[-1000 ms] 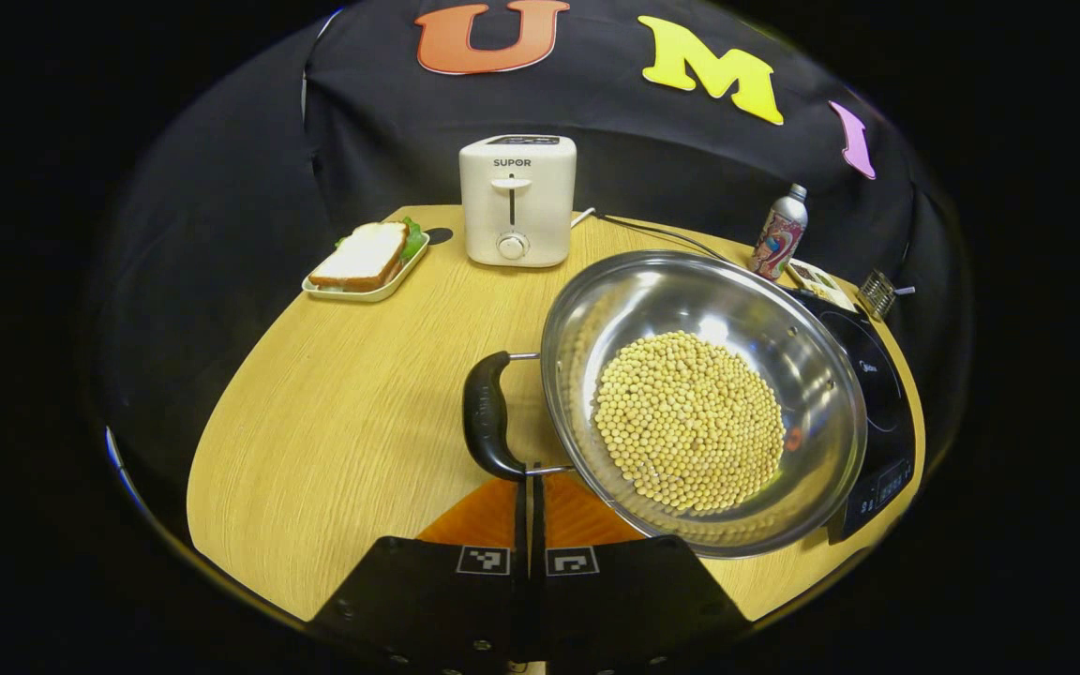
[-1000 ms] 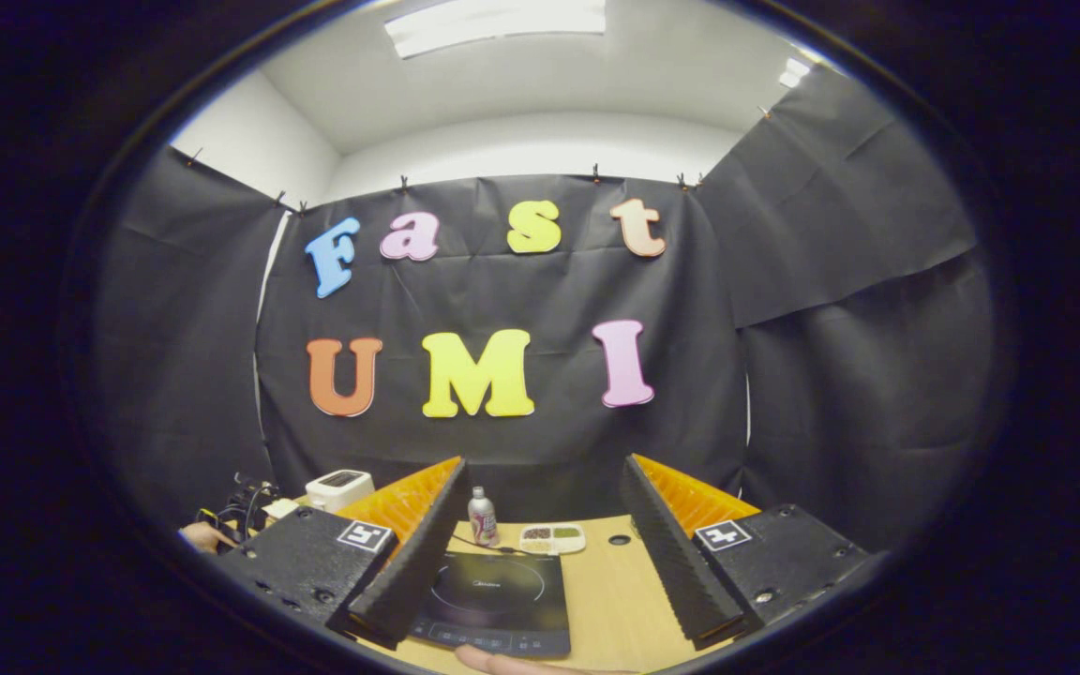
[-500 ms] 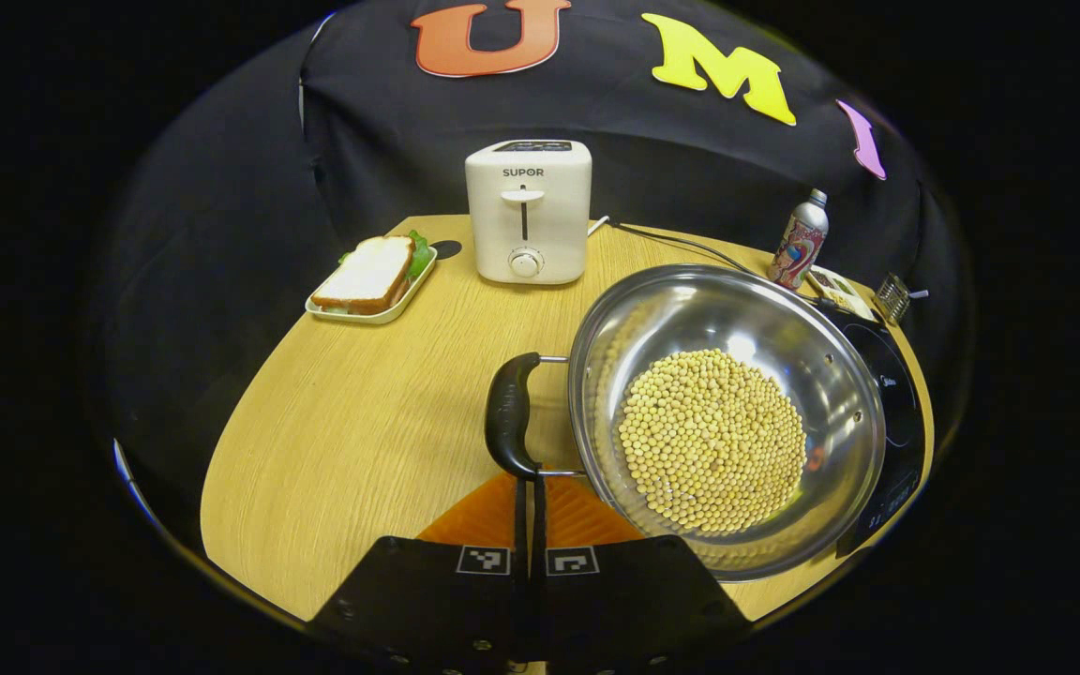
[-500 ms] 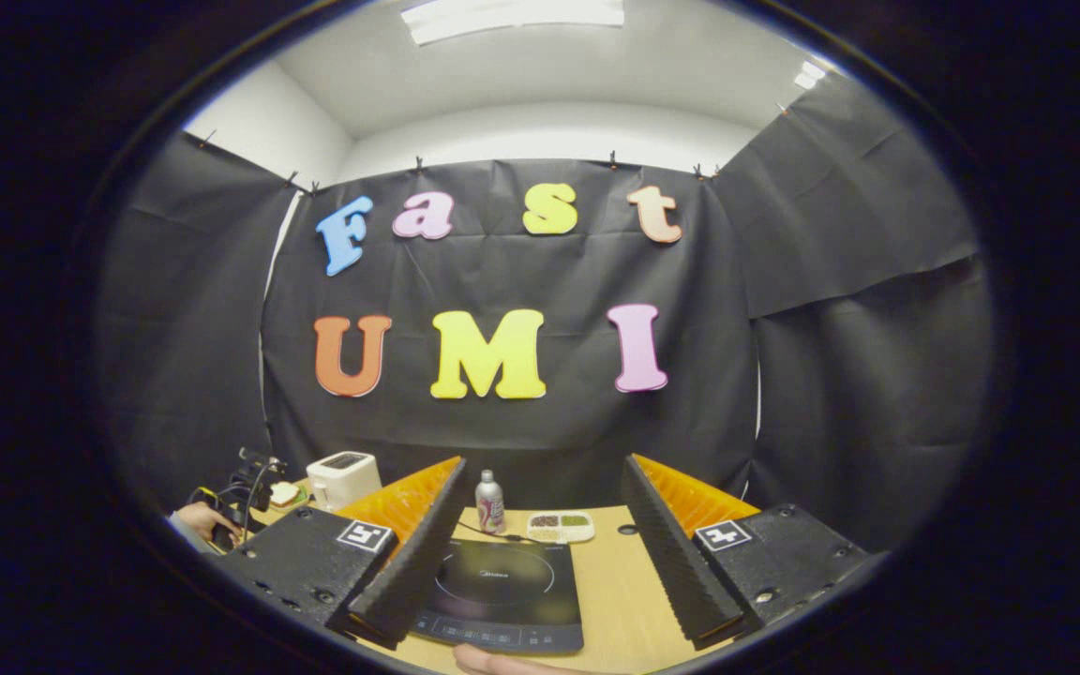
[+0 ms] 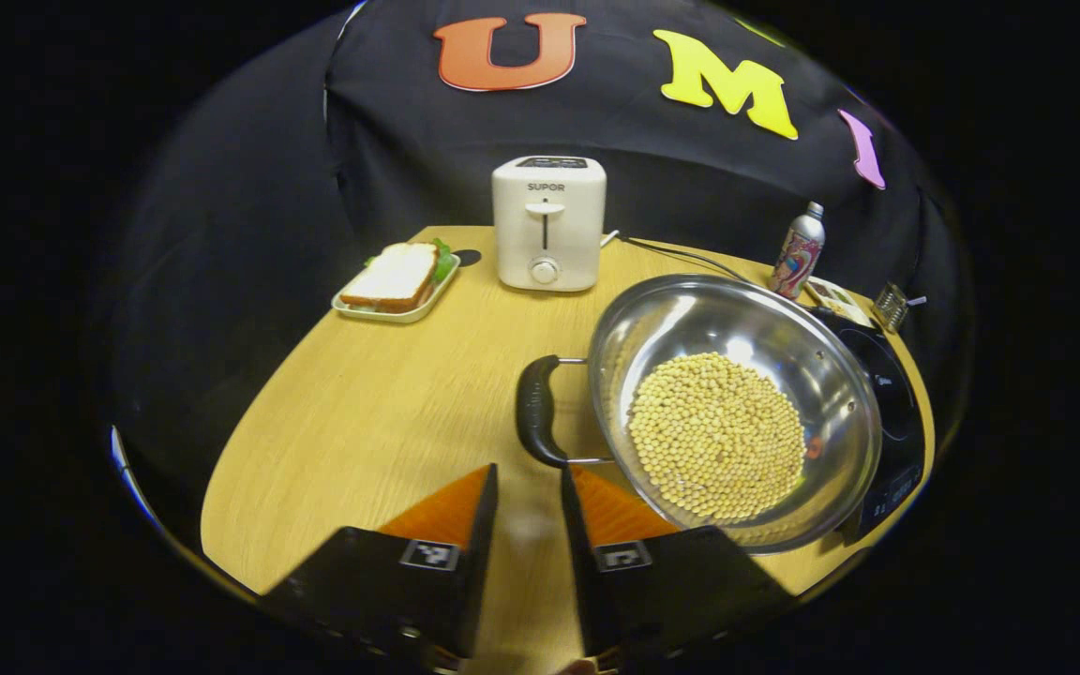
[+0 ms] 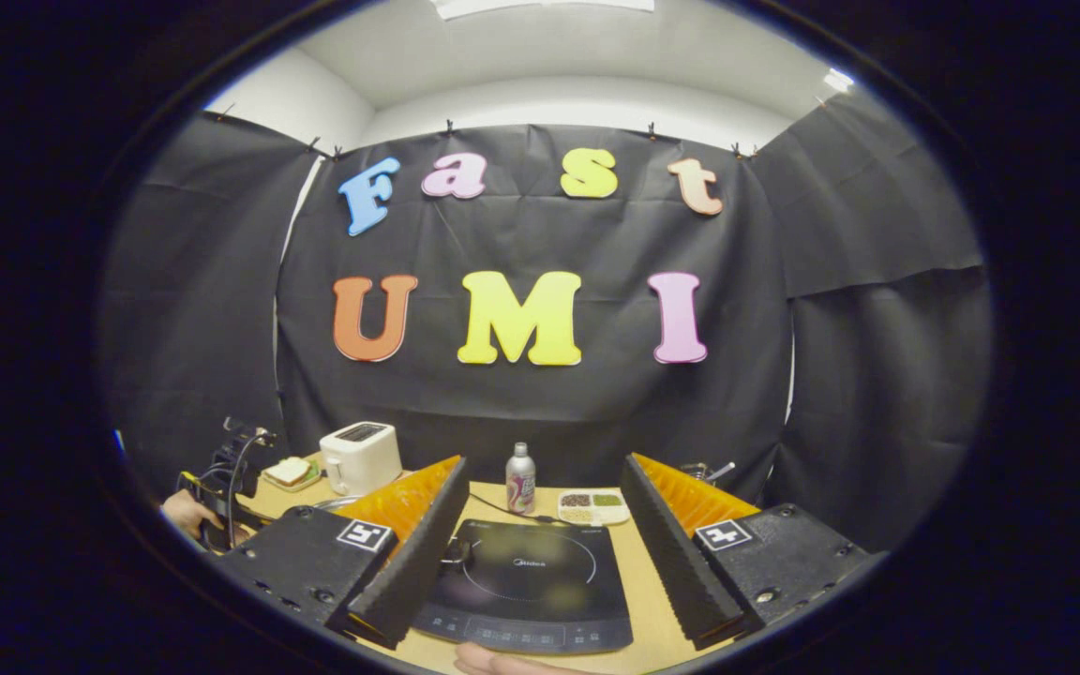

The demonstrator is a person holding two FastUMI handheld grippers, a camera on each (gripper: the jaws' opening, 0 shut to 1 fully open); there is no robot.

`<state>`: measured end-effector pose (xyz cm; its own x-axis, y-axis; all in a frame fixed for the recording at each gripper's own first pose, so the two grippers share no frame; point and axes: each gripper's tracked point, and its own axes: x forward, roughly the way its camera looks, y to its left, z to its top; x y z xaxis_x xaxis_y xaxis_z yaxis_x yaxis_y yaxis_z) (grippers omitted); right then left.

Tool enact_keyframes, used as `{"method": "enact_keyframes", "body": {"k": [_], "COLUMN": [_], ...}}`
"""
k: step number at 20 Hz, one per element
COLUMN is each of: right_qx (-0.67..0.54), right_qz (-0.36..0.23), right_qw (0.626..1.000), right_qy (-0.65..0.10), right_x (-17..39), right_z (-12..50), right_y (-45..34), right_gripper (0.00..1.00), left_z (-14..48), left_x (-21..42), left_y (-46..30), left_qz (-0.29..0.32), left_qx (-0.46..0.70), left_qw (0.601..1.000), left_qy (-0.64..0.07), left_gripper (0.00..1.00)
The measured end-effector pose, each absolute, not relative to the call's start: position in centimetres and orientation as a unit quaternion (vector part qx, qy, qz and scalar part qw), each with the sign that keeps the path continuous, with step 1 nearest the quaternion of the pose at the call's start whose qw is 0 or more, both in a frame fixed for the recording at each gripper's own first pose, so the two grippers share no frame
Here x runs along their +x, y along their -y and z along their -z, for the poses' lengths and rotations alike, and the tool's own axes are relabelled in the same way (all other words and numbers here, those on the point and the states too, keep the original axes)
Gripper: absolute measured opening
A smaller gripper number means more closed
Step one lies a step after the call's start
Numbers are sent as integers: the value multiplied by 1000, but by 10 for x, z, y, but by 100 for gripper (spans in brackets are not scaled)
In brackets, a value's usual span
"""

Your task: First push the handle of the pot to place it horizontally, then grasp the pot with both hands and set it on the induction cooktop.

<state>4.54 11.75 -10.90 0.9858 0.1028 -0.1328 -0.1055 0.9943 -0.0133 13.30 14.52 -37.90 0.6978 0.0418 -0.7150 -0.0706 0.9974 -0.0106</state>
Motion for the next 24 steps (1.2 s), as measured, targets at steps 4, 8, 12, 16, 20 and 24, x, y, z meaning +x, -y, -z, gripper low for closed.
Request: {"method": "enact_keyframes", "body": {"k": [4,8,12,16,20,24], "right_qx": [-16,-17,-14,-20,-21,-26], "right_qz": [-49,-55,-62,-66,-70,-75], "right_qw": [995,989,985,982,981,980], "right_qy": [-90,-133,-163,-174,-179,-184], "right_x": [68,91,102,109,115,121], "right_z": [136,168,191,205,209,213], "right_y": [-135,-145,-151,-153,-157,-162], "right_gripper": [100,100,100,100,100,100], "left_z": [378,374,377,381,389,379], "left_x": [121,110,111,112,106,95], "left_y": [-150,-148,-146,-150,-163,-158], "left_qz": [-32,-15,9,9,-11,-1], "left_qx": [-47,-18,-24,-42,-11,-35], "left_qw": [921,926,936,950,955,954], "left_qy": [-386,-377,-352,-309,-296,-298], "left_gripper": [90,91,89,91,91,91]}}
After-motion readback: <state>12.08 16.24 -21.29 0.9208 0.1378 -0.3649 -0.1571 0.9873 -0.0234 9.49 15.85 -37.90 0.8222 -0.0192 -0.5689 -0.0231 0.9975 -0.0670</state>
